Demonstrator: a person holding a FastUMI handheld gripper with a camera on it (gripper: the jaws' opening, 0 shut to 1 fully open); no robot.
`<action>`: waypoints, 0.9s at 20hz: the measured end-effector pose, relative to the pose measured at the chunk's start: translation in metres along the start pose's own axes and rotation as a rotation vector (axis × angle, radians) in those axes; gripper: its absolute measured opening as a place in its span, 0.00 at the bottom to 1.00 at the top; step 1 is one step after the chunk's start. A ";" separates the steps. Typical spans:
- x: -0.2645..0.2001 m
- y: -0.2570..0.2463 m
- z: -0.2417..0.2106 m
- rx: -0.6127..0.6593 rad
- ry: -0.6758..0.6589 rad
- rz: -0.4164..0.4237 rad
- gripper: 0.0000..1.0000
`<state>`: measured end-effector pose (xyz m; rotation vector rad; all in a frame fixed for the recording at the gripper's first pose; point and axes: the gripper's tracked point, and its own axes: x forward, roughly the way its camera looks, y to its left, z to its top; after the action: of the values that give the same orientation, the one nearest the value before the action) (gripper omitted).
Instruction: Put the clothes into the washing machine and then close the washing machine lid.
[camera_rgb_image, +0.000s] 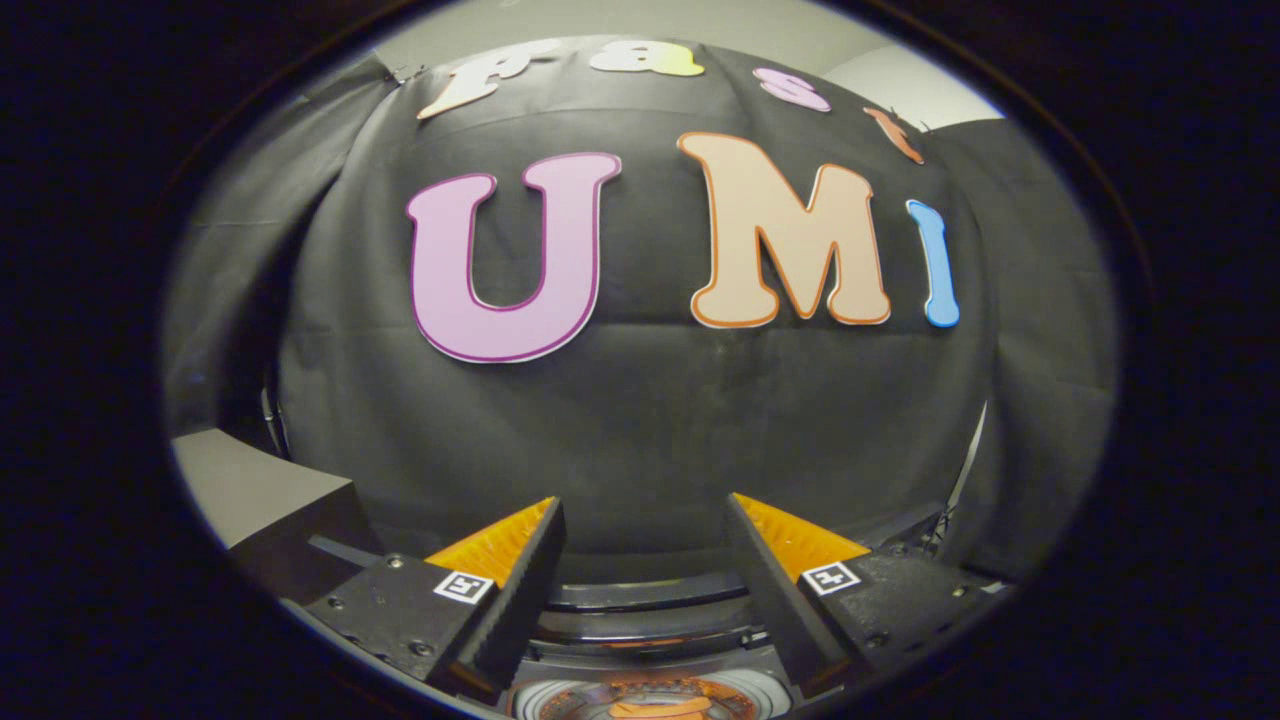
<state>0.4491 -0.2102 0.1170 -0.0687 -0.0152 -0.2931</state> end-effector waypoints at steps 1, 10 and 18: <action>0.000 -0.002 0.001 -0.005 -0.008 -0.012 0.96; -0.004 -0.003 0.003 0.002 -0.031 -0.018 0.96; -0.003 0.000 0.006 0.009 -0.074 0.018 0.96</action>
<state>0.4460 -0.2084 0.1225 -0.0707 -0.0892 -0.2723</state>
